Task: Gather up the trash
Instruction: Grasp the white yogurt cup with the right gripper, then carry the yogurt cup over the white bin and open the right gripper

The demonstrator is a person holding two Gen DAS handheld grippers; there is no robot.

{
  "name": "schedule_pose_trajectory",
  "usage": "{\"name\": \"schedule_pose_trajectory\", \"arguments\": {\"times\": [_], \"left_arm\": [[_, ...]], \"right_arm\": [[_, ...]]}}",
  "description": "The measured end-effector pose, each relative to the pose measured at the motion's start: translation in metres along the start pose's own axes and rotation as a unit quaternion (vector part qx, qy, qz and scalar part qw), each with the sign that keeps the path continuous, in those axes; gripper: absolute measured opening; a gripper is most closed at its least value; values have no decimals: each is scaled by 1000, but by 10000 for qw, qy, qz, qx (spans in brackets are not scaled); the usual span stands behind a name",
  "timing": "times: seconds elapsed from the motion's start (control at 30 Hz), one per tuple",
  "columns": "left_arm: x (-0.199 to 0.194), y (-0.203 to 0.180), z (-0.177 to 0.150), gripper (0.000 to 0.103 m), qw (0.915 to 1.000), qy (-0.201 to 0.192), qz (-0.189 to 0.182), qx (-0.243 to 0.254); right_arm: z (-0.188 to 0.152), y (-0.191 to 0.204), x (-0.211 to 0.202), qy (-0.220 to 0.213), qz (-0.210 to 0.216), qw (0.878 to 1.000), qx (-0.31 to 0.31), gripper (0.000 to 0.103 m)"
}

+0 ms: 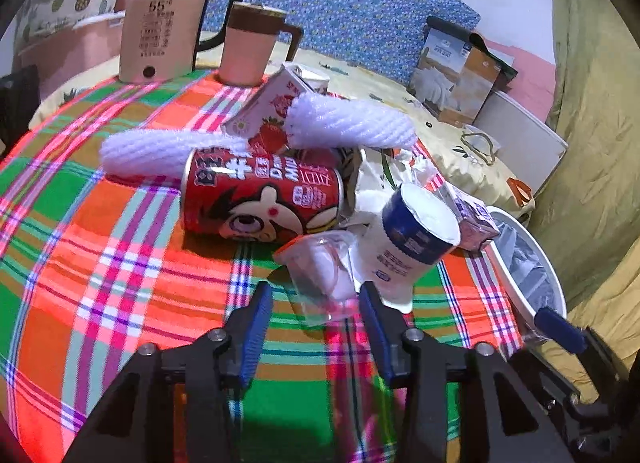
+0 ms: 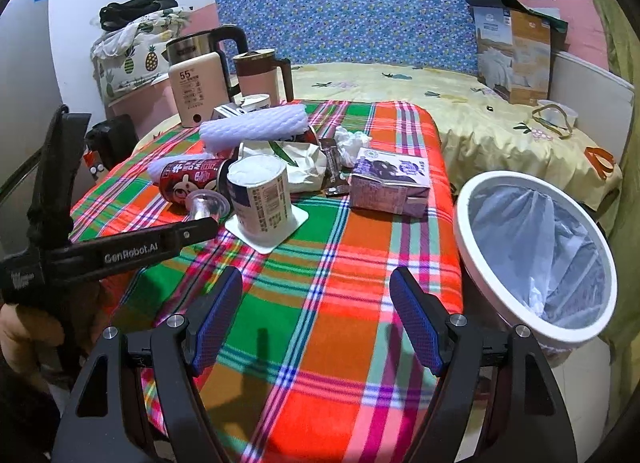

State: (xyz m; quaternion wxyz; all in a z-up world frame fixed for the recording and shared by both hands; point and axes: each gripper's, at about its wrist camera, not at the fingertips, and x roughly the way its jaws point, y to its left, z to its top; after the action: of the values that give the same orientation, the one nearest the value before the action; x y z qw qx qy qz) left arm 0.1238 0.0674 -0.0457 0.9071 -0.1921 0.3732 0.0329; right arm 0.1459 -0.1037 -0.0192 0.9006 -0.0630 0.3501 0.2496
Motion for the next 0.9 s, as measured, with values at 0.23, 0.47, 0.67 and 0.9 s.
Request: {"name": "schedule_pose_trajectory", "arguments": {"times": [0.23, 0.47, 0.67, 0.9], "left_arm": [[-5, 11, -1, 30, 10000, -30, -28, 55], [-12, 24, -3, 29, 9999, -82, 52, 96], [-15, 31, -2, 29, 9999, -103, 70, 111], [-19, 33, -2, 29, 9998, -128, 71, 132]], "right_arm": [[15, 12, 24, 54, 229, 9995, -195, 77], [31, 20, 46, 105, 412, 9987, -289, 77], [38, 25, 58, 161, 457, 9982, -350, 73], [39, 24, 54, 156, 497, 9982, -283, 54]]}}
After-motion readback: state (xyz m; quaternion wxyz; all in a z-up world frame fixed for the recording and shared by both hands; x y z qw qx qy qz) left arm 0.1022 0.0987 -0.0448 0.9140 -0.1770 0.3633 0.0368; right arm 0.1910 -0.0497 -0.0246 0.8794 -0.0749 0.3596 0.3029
